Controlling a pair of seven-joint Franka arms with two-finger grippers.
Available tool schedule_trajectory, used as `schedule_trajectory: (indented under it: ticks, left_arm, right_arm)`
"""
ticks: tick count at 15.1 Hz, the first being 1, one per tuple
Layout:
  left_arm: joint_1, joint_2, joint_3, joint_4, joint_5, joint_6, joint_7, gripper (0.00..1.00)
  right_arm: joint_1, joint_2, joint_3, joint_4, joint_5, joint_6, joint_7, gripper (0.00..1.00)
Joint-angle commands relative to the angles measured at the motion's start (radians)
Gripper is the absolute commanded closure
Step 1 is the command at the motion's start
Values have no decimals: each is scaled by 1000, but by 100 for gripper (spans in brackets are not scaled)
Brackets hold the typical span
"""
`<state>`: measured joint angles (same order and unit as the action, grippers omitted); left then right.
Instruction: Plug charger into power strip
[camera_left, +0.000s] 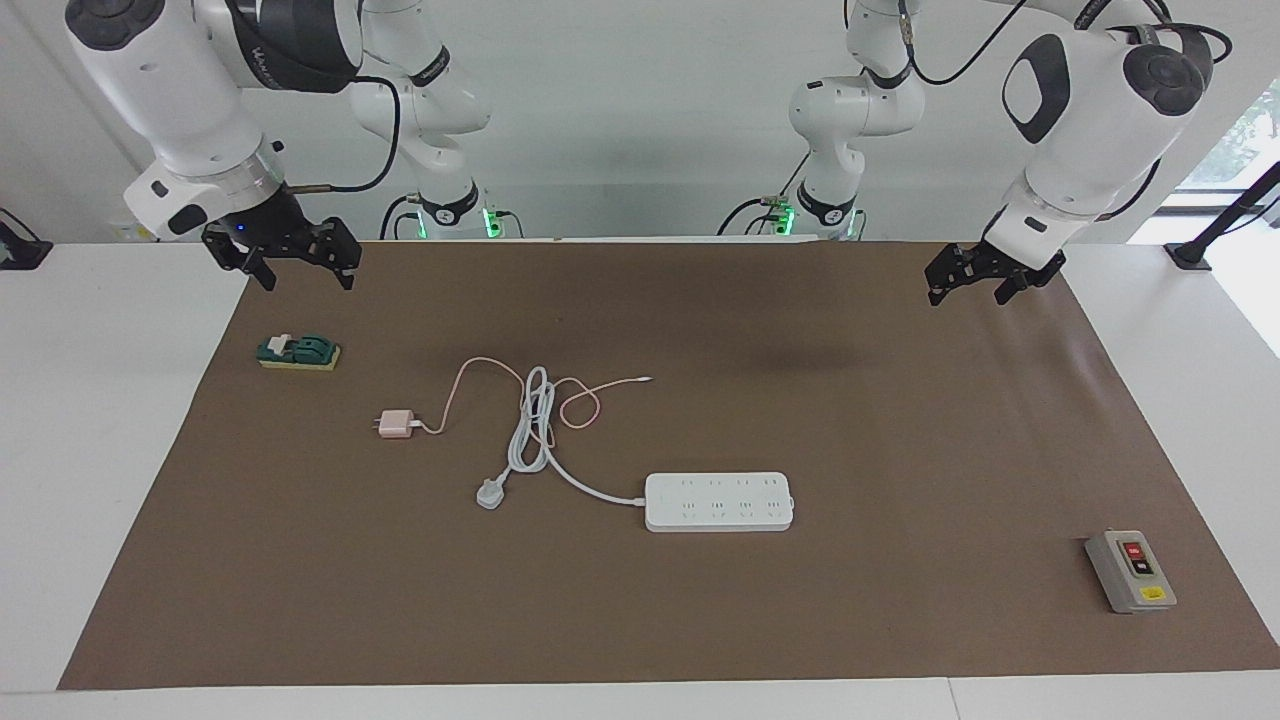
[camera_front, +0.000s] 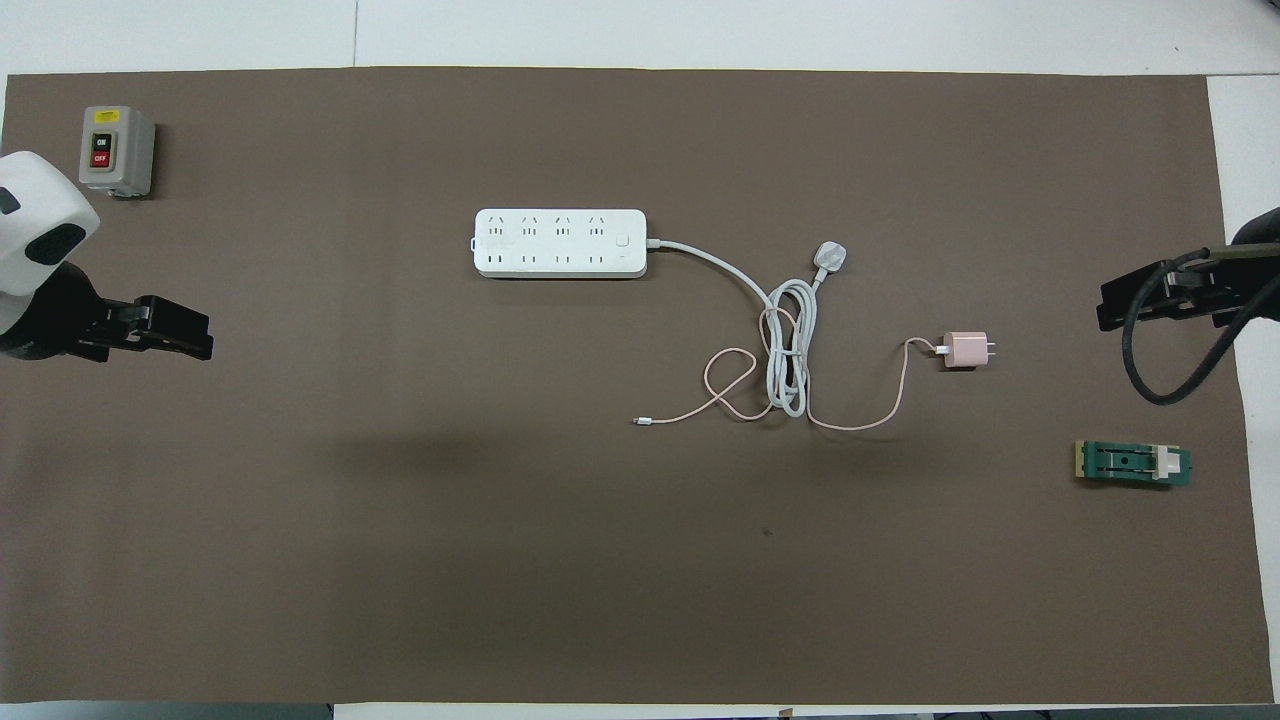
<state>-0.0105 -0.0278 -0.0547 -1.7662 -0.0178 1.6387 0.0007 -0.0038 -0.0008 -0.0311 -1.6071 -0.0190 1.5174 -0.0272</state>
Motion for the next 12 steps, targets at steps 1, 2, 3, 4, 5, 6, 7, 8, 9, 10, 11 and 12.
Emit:
schedule_trajectory:
  ticks: [1,2,3,4,5,6,7,8,9,10,11,12]
  left_arm:
    - [3,-17,-1,-4,6,-11,10,0]
    - [3,-17,1,-4,6,-10,10,0]
    - [3,-17,1,-4,6,-10,10,0]
    - [3,-17,1,-4,6,-10,10,0]
    - [3,-17,1,-4,6,-10,10,0]
    - [3,-17,-1,-4,6,-10,10,0]
    - [3,-17,-1,-4,6,-10,10,0]
    - [3,-17,1,-4,6,-10,10,0]
    - [3,-17,1,-4,6,-10,10,0]
    - [3,-17,1,-4,6,-10,10,0]
    - [3,-17,1,-4,6,-10,10,0]
    - [3,-17,1,-4,6,-10,10,0]
  right_arm:
    - [-34,-41,0,-27,-2,-6,-25,0]
    - [-38,-41,0,-30,-2,7,-11,0]
    - [-44,-41,-1,-31,-2,21,28,0]
    - [-57,-41,-1,-34,-2,30,112,0]
    - [-68,-41,-1,-36,-2,36,192,0]
    - [-71,-41,-1,-37,-1,40,248,0]
    - [-73,-39,-1,-37,-2,41,288,0]
    - [-71,-41,-1,-45,-2,43,365,0]
    - [-71,-45,-1,-63,1,53,495,0]
    - [-70,-53,0,-82,1,103,641,0]
    - [-67,-54,0,-88,4,136,741,0]
    - [-61,-56,0,-91,4,133,810,0]
